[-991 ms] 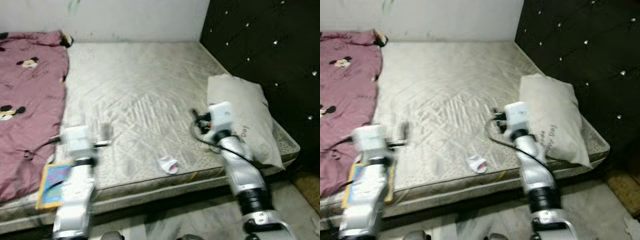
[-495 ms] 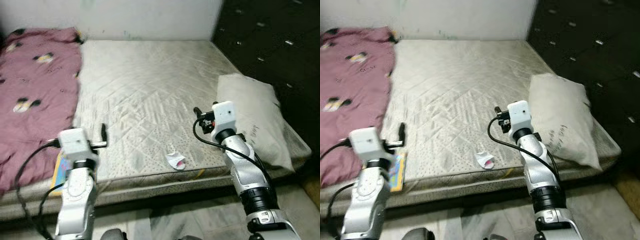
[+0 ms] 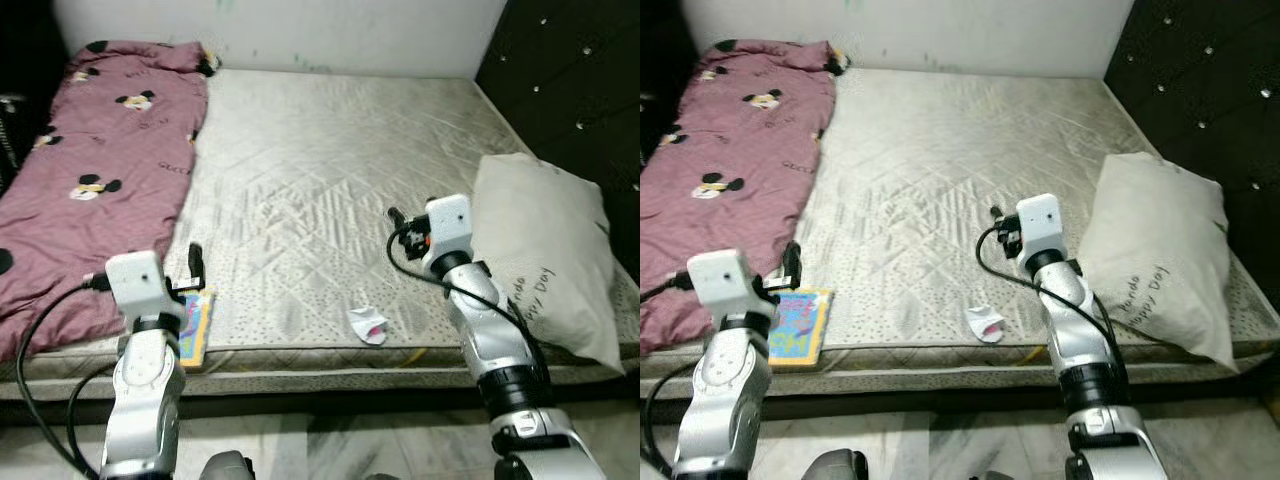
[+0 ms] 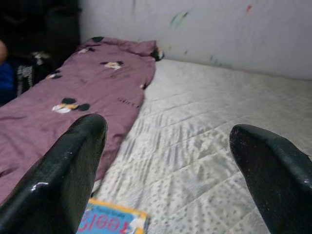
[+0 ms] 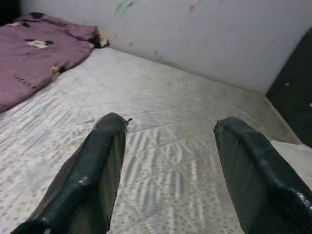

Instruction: Clean up the room

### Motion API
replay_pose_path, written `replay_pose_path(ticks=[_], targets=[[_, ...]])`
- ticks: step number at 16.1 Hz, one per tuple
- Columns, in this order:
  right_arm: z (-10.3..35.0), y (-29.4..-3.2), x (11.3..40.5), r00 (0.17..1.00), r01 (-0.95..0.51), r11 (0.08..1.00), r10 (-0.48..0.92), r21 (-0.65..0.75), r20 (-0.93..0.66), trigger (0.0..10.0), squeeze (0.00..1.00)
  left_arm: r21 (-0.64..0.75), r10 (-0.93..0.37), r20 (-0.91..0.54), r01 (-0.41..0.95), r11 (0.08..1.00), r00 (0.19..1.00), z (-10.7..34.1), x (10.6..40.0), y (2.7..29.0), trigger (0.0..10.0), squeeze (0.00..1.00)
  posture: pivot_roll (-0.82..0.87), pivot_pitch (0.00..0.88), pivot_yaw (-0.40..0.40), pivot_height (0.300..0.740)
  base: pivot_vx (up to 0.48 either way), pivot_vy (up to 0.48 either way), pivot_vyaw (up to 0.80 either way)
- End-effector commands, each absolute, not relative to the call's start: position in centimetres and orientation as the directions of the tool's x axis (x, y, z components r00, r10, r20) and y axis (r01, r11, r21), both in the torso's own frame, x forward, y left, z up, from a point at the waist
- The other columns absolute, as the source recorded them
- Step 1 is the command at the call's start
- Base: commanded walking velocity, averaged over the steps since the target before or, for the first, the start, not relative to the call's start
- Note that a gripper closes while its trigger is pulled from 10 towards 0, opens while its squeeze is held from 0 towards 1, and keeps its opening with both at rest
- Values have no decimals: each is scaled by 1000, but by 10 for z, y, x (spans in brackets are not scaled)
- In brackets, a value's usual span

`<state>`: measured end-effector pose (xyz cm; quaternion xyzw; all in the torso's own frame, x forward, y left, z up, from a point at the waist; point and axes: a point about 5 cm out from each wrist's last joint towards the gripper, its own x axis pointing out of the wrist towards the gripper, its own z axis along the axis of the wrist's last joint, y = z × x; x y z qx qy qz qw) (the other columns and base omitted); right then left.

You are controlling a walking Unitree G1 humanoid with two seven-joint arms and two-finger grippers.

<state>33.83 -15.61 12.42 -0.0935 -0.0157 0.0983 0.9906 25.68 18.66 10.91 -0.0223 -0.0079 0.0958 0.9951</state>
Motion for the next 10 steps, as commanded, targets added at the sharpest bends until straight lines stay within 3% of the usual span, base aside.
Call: replay_pose_path(ticks=[1,4,10], targets=[[130,-159,343,982,-176,968,185,-179,33,10000,0,-37,187,17,-187,982,982,109,261,187,10000,0,8,0,-47,740,0,0,0],[138,-166,344,985,-143,975,157,-173,72,10000,0,-60,182,51,-179,982,982,115,270,186,10000,0,2,0,-45,740,0,0,0],[128,-169,333,988,-132,980,142,-149,58,10000,0,-55,242,35,-240,969,970,109,254,188,10000,0,16,0,-44,740,0,0,0]])
